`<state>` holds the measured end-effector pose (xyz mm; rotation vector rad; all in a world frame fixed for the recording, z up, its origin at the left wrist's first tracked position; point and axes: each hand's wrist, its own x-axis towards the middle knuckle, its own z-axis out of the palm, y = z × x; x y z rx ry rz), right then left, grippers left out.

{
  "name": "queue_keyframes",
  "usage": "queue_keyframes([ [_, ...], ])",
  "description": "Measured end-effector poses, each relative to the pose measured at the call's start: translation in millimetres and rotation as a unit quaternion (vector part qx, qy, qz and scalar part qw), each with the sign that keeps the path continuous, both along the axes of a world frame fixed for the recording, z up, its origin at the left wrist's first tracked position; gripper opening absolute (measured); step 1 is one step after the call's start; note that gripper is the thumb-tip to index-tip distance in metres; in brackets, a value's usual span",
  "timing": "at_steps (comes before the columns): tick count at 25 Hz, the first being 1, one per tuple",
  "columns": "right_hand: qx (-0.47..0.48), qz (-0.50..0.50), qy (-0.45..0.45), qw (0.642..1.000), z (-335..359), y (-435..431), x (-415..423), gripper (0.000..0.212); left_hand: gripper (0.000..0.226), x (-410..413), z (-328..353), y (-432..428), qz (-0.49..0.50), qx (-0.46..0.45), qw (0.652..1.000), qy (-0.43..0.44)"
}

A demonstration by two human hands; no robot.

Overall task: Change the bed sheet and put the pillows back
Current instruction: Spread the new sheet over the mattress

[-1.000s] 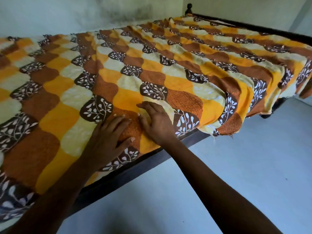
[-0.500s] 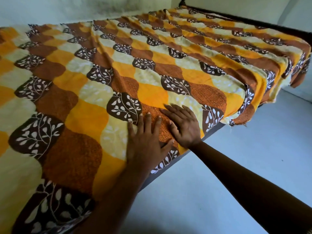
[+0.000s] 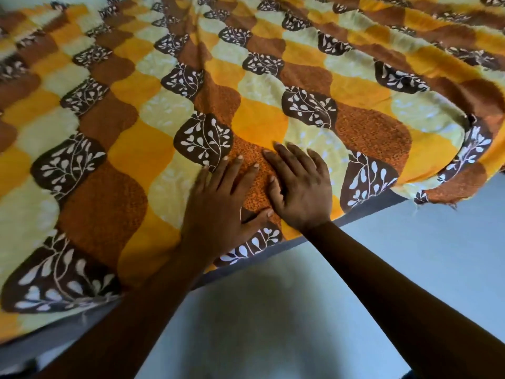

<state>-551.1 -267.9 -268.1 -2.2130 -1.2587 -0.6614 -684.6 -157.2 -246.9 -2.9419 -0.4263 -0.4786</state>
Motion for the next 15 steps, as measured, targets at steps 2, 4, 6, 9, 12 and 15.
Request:
queue_keyframes([
  [2, -0.011, 0.0, 0.012, 1.0, -1.4, -1.5, -3.8, 0.05, 0.074, -3.8, -5.4, -1.3, 0.007, 0.002, 1.0, 0.003],
  [4, -0.039, 0.004, 0.044, 0.998, 1.9, -1.4, -6.3, 0.05, 0.073, -6.2, -8.3, 2.2, 0.015, -0.003, 1.0, 0.013],
  [6, -0.097, 0.037, 0.098, 0.99, 13.0, -6.4, -6.3, 0.052, 0.073, -5.6, -5.3, 2.3, 0.023, -0.022, 0.999, 0.041],
  [9, -0.153, 0.12, 0.217, 0.957, 48.7, -31.1, -0.7, 0.043, 0.078, 0.0, 18.5, -6.8, 0.056, -0.085, 0.987, 0.125],
  [12, -0.138, 0.119, 0.38, 0.907, 101.6, -89.7, 4.8, 0.041, 0.084, 0.4, 53.0, -32.8, 0.087, -0.233, 0.951, 0.185],
  [15, -0.131, 0.029, 0.462, 0.877, 170.6, -176.6, 21.6, 0.037, 0.07, 8.7, 130.0, -109.9, 0.163, -0.406, 0.89, 0.126],
])
